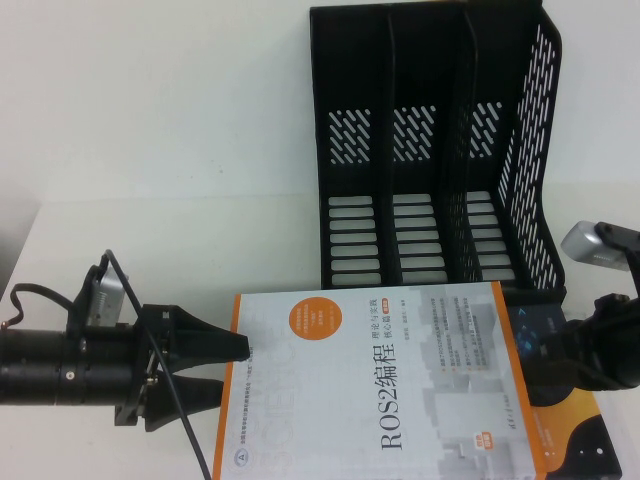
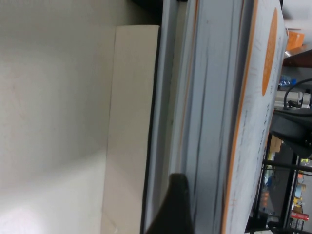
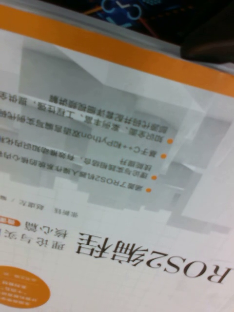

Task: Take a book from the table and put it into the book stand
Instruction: Push book with right arm

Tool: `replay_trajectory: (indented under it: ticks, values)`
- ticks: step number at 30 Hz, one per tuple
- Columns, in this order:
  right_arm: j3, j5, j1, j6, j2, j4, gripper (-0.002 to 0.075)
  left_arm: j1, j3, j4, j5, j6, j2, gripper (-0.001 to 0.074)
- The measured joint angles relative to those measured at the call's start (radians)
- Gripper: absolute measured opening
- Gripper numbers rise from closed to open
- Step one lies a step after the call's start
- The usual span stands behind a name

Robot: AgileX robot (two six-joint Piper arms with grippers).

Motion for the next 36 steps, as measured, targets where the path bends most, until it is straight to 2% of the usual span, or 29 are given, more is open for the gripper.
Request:
replay_trajectory:
  ticks: [26,36]
  values:
    - [0.000,0.001,0.000,0.000,0.000,0.000,-0.0003,0.000,-0.002,0.024,-0.004,-0.017,0.003,0.0596]
    - [0.000,0.001,0.000,0.000,0.000,0.000,-0.0003,0.000,-0.002,-0.036,-0.004,0.017,0.114,0.0596]
